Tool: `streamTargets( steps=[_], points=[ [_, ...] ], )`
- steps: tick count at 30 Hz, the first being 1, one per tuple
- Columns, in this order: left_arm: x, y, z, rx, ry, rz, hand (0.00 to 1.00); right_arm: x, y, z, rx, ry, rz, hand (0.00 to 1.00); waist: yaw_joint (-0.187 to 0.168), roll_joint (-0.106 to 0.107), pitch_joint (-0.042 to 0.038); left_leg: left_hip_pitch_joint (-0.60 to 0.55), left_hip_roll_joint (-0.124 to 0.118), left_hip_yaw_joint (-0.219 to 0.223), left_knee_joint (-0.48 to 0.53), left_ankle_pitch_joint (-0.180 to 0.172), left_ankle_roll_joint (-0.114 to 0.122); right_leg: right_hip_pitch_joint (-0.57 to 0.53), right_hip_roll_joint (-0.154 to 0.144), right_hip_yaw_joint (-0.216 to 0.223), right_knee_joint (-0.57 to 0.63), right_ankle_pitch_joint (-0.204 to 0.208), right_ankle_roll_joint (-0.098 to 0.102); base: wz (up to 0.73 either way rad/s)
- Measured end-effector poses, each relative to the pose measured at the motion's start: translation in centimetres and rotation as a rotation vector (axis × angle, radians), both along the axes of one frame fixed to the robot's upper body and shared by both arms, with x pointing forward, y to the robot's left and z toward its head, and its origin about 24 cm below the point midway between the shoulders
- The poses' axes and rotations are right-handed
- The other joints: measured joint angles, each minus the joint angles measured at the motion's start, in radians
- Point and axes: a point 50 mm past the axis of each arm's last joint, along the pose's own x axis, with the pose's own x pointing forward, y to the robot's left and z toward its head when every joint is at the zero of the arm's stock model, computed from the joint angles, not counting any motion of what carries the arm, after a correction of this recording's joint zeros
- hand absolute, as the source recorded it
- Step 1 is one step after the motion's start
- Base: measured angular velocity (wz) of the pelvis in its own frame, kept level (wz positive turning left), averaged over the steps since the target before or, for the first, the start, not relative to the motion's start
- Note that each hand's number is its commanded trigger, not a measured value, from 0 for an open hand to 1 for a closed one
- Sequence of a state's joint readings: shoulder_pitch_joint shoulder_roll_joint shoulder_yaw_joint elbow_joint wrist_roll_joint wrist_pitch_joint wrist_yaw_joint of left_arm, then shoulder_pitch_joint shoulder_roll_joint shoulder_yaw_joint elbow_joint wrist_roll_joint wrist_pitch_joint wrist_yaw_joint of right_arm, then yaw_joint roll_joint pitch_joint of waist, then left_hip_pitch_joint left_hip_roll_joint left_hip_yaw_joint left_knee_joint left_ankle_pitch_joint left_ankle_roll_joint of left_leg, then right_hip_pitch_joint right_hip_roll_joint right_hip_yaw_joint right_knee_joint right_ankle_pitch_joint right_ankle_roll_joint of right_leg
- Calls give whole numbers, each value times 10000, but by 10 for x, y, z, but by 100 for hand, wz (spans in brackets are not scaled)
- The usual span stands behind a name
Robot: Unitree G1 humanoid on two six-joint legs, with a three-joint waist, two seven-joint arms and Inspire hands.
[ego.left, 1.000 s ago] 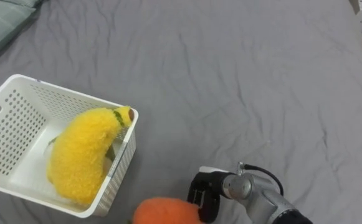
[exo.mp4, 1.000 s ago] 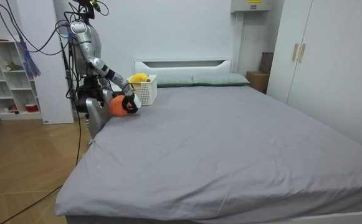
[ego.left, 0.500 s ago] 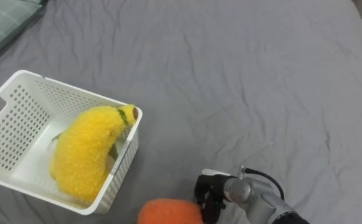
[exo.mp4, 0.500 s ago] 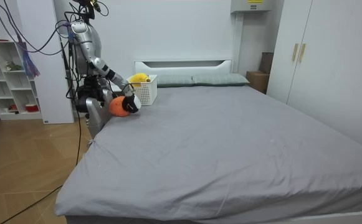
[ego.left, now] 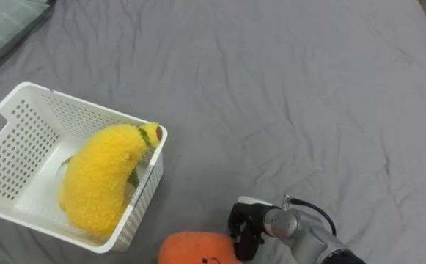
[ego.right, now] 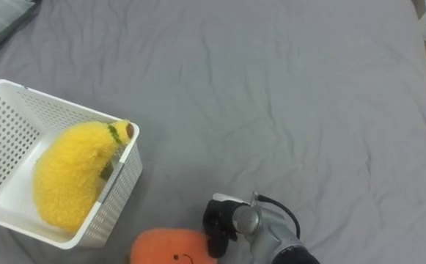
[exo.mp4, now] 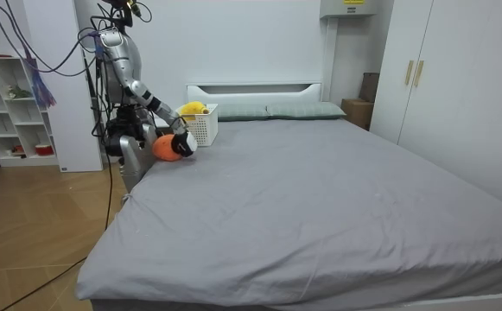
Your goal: Collect toys from the bed
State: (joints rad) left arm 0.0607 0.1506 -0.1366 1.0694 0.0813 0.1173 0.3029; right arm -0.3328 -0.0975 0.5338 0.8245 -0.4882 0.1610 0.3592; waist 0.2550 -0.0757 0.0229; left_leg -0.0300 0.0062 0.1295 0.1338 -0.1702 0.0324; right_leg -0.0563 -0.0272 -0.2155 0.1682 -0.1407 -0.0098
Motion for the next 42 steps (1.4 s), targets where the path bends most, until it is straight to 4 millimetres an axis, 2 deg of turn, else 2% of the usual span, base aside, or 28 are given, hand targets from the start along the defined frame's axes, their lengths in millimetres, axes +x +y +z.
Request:
streamTargets(
  steps=[5, 15, 23, 28, 36, 42],
  points=[
    [0, 1, 0, -80, -103, 134, 0, 12, -7, 13, 385, -771, -530, 100, -31, 1, -3, 15, 0, -20, 4, 0, 0, 18, -5, -7, -10, 0, 0, 0],
    [-6, 5, 0, -297, -43, 497, 0, 42, -3, 71, 1590, -3415, -448, 100, -95, -9, -10, 496, -6, 13, -17, 1, -1, 543, 10, 131, -148, 1, -1, 0],
    [-11, 10, 0, -436, 33, 911, 0, 51, -2, 100, 1867, -4601, -227, 100, -299, -39, -33, 675, -13, 21, -28, 0, -1, 704, 27, 151, -129, 4, -3, 0],
    [-12, 10, 0, -459, 11, 1007, 0, 57, -11, 119, 1993, -5378, -589, 100, -303, -50, -45, 721, -7, 4, -32, 0, -1, 743, 28, 149, -129, 3, -3, 0],
    [-16, 12, 1, -177, 124, 613, 0, 60, -11, 146, 2007, -6507, -501, 100, -290, -50, -61, 815, 0, 42, -32, 0, -1, 833, 29, 145, -129, 4, -3, 0],
    [-18, 12, 0, -79, 271, 511, 0, 62, -9, 152, 2048, -6710, -440, 100, -264, -41, -65, 969, 1, 54, -43, 0, -1, 978, 17, 95, -98, 4, -2, 0]
  ],
)
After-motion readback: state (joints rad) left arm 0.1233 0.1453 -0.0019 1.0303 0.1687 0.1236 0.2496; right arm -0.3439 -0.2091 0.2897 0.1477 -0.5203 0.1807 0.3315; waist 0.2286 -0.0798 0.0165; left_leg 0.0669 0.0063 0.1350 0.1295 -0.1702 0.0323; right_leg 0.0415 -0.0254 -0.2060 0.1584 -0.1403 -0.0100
